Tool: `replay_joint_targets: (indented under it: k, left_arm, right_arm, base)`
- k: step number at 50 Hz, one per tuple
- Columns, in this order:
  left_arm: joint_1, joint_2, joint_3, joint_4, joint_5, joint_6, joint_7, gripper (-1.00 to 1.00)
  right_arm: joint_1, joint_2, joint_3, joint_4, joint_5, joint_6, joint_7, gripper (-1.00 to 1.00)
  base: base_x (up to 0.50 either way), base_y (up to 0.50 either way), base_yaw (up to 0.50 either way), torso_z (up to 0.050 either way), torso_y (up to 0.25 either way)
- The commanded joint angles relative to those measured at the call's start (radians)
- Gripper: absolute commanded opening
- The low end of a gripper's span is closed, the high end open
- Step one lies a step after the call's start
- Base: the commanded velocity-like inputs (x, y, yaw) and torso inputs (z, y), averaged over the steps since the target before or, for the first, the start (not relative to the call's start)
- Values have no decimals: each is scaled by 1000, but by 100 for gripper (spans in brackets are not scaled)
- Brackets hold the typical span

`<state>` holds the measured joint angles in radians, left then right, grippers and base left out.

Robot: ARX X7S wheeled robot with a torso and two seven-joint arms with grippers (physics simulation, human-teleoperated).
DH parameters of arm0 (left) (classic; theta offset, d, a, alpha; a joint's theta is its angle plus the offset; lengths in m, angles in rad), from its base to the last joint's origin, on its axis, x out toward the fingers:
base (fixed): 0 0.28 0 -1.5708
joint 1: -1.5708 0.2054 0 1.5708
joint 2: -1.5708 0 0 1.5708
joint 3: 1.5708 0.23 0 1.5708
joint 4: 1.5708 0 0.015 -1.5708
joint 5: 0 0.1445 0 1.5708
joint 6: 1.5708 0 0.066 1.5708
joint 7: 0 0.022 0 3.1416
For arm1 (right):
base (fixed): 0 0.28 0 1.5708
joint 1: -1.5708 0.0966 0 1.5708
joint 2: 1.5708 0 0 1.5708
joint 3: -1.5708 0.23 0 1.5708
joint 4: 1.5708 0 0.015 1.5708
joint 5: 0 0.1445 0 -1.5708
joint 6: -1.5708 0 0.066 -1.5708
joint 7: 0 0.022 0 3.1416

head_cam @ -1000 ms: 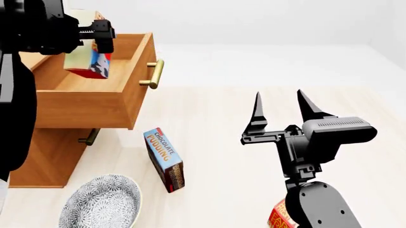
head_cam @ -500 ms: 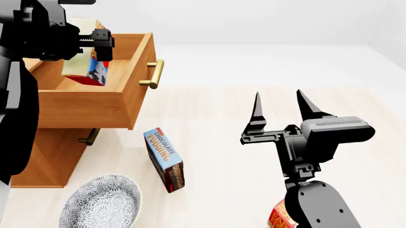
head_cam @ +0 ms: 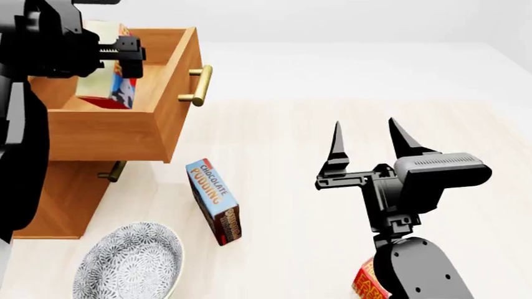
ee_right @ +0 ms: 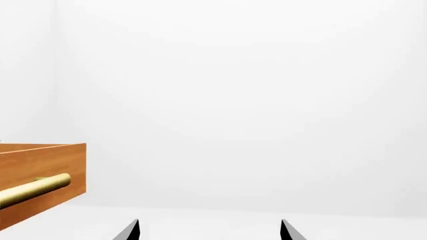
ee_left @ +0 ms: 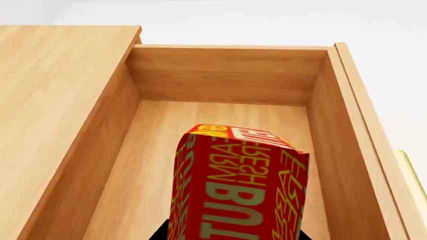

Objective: Put the butter at the front in the top drawer of the cabinet and close it.

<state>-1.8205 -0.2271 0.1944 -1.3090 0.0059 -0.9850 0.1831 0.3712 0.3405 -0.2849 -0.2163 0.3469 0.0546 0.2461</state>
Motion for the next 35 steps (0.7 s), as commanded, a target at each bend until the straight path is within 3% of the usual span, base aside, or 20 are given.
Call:
replay_joint_targets:
  k: [1, 35]
  left_arm:
    - [-25, -2, -20, 0, -9, 15, -29, -100]
    - [-22, -2, -21, 0, -5, 28, -38, -100]
  right_arm:
    - [0, 3, -2, -1, 2, -1, 2, 100]
    - [3, 6, -10, 6, 5, -7, 8, 100]
  base:
    - [0, 0, 0, 0, 0]
    - [0, 0, 0, 0, -27]
